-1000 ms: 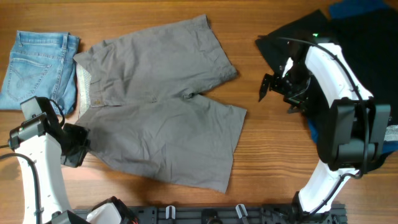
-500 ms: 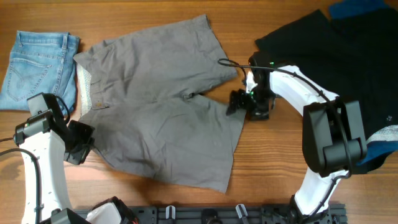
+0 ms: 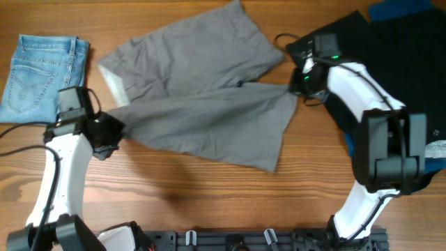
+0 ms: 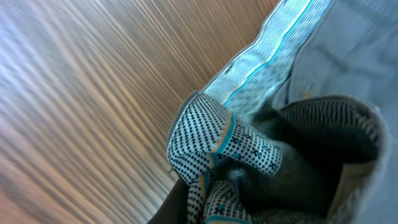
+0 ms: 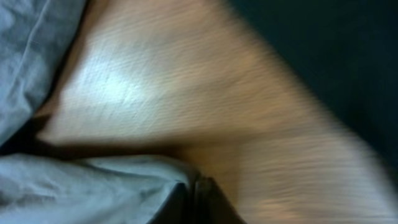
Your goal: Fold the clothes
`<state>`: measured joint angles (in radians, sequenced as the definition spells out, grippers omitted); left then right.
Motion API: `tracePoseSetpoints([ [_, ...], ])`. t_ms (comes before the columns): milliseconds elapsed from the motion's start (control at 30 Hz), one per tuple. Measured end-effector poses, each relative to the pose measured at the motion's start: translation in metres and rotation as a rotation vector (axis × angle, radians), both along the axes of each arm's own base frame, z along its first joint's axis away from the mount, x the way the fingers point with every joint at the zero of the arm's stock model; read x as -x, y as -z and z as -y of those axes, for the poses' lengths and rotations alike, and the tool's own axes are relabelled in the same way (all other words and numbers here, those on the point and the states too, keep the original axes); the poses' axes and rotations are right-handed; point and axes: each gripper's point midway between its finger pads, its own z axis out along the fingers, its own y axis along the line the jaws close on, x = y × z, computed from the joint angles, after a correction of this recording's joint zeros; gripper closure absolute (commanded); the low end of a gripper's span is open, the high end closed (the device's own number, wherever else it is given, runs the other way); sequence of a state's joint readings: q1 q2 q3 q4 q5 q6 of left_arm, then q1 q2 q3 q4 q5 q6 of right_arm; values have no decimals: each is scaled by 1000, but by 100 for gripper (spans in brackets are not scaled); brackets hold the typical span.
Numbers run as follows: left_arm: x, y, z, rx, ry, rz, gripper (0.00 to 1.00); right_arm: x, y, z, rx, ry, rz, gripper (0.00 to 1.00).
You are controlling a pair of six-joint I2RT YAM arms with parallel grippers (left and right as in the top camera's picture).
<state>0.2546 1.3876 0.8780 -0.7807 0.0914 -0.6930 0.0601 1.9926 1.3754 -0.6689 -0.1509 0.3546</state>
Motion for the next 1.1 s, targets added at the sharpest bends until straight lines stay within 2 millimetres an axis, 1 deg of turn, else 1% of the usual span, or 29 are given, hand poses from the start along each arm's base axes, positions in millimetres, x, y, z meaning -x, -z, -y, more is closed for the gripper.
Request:
tracePoseSetpoints([
  [33,-1,5,12,23,36,-18,94,0,-2,13,7,16,-9,0],
  [67,-1,7,18,31,54,-26,93,6,-2,18,10,26,-38,0],
  [100,1,8,24,35,73,-37,93,23,1,22,15,30,-111,0],
  [133,1,8,29,38,91,-39,93,32,3,22,17,28,-147,0],
  [200,4,9,32,41,99,-53,92,55,2,23,16,36,-245,0],
  [233,8,10,33,45,98,-71,92,74,1,23,12,61,-326,0],
  [267,14,11,34,50,98,-93,92,88,-1,23,10,94,-386,0],
  [300,17,12,34,54,98,-108,91,94,-3,23,6,119,-412,0],
  [333,23,13,35,59,98,-130,91,104,-10,22,-10,154,-450,0],
  [367,25,13,36,63,98,-139,91,107,-15,18,-35,172,-449,0],
  [400,29,14,37,67,98,-156,91,117,-21,12,-74,187,-456,0],
  [467,31,14,37,71,98,-162,91,135,-23,0,-147,194,-464,0],
  [500,31,14,38,72,98,-164,92,154,-20,-7,-189,199,-497,0],
  [533,31,14,38,72,98,-164,92,169,-17,-12,-214,204,-515,0],
  [567,31,14,38,72,98,-164,92,191,-15,-18,-234,208,-550,0],
  [667,31,14,38,72,98,-164,92,227,-15,-33,-267,214,-560,2],
  [733,31,14,38,72,98,-163,91,230,-12,-39,-282,221,-537,4],
  [767,31,14,38,72,98,-164,91,235,-9,-43,-290,227,-539,7],
  [833,31,14,38,72,98,-164,91,243,4,-53,-295,235,-540,12],
  [867,31,14,38,72,98,-164,91,248,11,-56,-296,241,-543,13],
  [900,31,14,38,72,98,-164,91,248,18,-60,-302,246,-531,14],
  [933,31,14,38,72,98,-164,91,246,24,-62,-313,263,-512,23],
  [967,31,14,38,72,98,-164,91,241,24,-63,-323,286,-495,35],
  [1000,31,14,38,73,98,-165,92,237,24,-64,-327,305,-484,71],
  [1033,32,14,38,73,98,-168,95,228,24,-63,-328,307,-441,96],
  [1100,37,15,39,78,98,-188,96,218,25,-62,-326,319,-397,96],
])
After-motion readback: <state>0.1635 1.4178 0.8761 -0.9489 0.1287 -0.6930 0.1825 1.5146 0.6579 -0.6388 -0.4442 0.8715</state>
